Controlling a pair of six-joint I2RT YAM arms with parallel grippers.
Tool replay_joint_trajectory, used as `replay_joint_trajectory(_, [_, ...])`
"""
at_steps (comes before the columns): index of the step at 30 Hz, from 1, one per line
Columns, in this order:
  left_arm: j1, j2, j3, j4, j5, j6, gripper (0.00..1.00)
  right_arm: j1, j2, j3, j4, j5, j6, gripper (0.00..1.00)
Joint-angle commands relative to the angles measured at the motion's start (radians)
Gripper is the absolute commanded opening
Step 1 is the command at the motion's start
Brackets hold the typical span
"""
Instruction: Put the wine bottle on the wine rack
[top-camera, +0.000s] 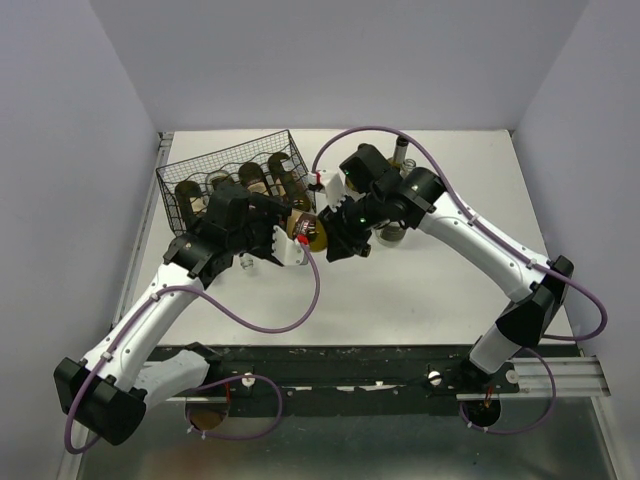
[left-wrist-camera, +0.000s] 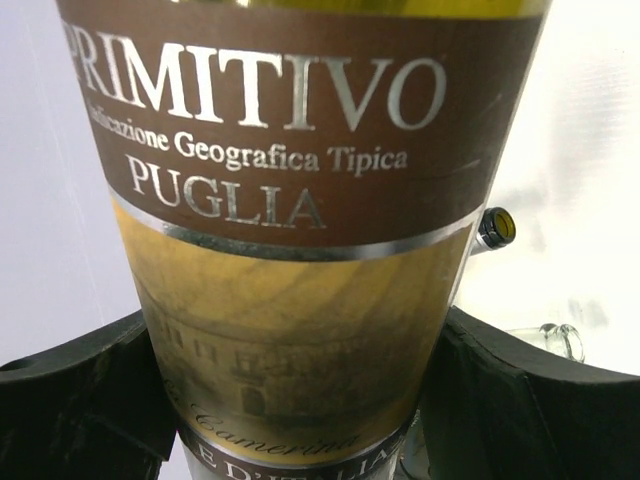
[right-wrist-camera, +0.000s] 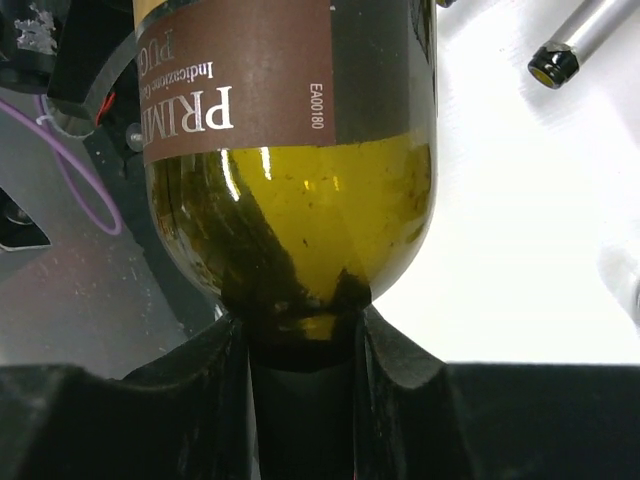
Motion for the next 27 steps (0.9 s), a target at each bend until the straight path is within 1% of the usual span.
replay_joint_trajectory(1, [0.002, -0.031, 0.050, 0.138, -0.026, -0.065, 0.00, 0.003, 0.022, 0.020, 0.002, 0.103, 0.031, 0.01])
replay_joint_trajectory(2, [0.001, -0.035, 0.046, 0.135, -0.026, -0.057, 0.09, 0.005, 0.022, 0.025, 0.005, 0.115, 0.031, 0.01])
replay_joint_trajectory(4, [0.003, -0.042, 0.029, 0.145, -0.029, -0.059, 0.45, 0.005, 0.017, 0.029, 0.020, 0.135, 0.061, 0.01])
replay_joint_trajectory(5, [0.002, -0.050, 0.015, 0.154, -0.032, -0.054, 0.98, 0.005, 0.015, 0.032, 0.025, 0.146, 0.063, 0.01])
replay_joint_trajectory(8, [0.003, -0.065, -0.015, 0.164, -0.049, -0.053, 0.99, 0.006, 0.003, 0.043, 0.058, 0.205, 0.094, 0.01])
replay_joint_trajectory(11, [0.000, -0.085, -0.032, 0.133, -0.072, -0.043, 0.99, 0.005, -0.037, 0.029, 0.163, 0.343, 0.180, 0.01])
replay_joint_trajectory(13, [0.001, -0.108, -0.049, 0.128, -0.076, -0.059, 0.99, 0.005, -0.069, 0.010, 0.236, 0.376, 0.215, 0.01])
replay_joint_trajectory(14, [0.001, -0.120, -0.060, 0.127, -0.078, -0.063, 0.99, 0.005, -0.078, 0.002, 0.267, 0.418, 0.224, 0.01])
replay_joint_trajectory(16, [0.000, -0.154, -0.081, 0.128, -0.078, -0.077, 0.99, 0.005, -0.081, -0.006, 0.305, 0.442, 0.246, 0.01])
replay_joint_trajectory(20, [0.000, -0.212, -0.112, 0.156, -0.082, -0.177, 0.99, 0.003, -0.051, -0.003, 0.344, 0.477, 0.272, 0.01])
replay_joint_trajectory(22, [0.000, -0.243, -0.124, 0.191, -0.098, -0.275, 0.99, 0.005, -0.034, -0.010, 0.379, 0.503, 0.298, 0.01])
replay_joint_trajectory(25, [0.000, -0.303, -0.131, 0.309, -0.144, -0.576, 0.99, 0.006, -0.020, -0.041, 0.460, 0.529, 0.335, 0.01])
replay_joint_trajectory(26, [-0.002, -0.323, -0.129, 0.326, -0.148, -0.693, 0.99, 0.005, -0.015, -0.052, 0.489, 0.529, 0.348, 0.01])
replay_joint_trajectory(27, [-0.002, -0.346, -0.129, 0.346, -0.155, -0.777, 0.99, 0.005, -0.006, -0.058, 0.519, 0.526, 0.356, 0.01])
